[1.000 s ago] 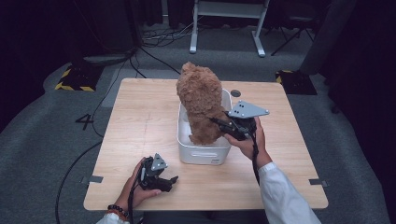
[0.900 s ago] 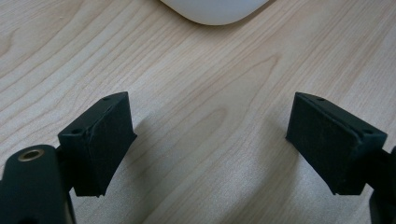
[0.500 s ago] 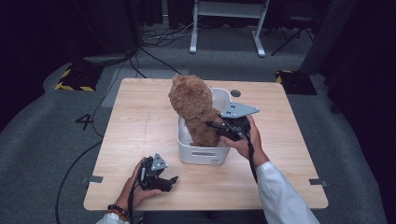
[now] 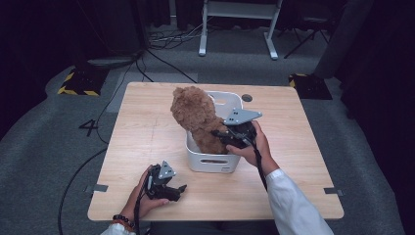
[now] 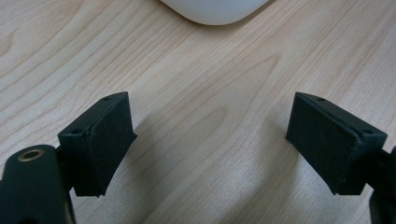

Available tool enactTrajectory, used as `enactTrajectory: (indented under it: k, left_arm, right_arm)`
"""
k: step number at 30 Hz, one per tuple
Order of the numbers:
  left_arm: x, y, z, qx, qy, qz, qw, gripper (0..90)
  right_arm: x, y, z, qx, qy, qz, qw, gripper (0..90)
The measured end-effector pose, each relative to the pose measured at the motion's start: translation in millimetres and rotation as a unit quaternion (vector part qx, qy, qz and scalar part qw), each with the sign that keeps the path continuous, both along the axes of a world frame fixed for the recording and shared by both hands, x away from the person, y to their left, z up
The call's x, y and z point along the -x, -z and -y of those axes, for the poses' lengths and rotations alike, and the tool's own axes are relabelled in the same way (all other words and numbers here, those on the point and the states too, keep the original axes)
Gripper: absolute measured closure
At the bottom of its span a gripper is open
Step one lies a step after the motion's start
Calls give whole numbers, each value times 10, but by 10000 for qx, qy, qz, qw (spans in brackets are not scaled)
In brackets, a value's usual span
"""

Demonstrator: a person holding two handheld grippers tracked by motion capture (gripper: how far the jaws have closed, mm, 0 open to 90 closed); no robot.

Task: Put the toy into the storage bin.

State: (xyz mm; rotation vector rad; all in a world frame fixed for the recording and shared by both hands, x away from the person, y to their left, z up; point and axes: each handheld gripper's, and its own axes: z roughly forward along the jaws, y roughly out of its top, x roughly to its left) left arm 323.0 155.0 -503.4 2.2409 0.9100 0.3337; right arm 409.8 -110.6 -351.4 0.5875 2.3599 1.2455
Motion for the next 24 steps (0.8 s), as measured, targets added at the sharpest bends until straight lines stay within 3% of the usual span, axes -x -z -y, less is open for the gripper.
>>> enactTrajectory:
  k: [7,16,24]
  left_arm:
    - [0,0,0,3,1,0,10000,147]
    - [0,0,0,-3,3,2,10000,147]
    - [0,0,0,1,2,-1,10000,147]
  right_arm:
    - [-3,45,-70,247,-126,-116,9995,682]
    - [-68,84,-50,510,-217,-583,9968,671]
    - [-79,145,-28,505,-221,-728,9958,655]
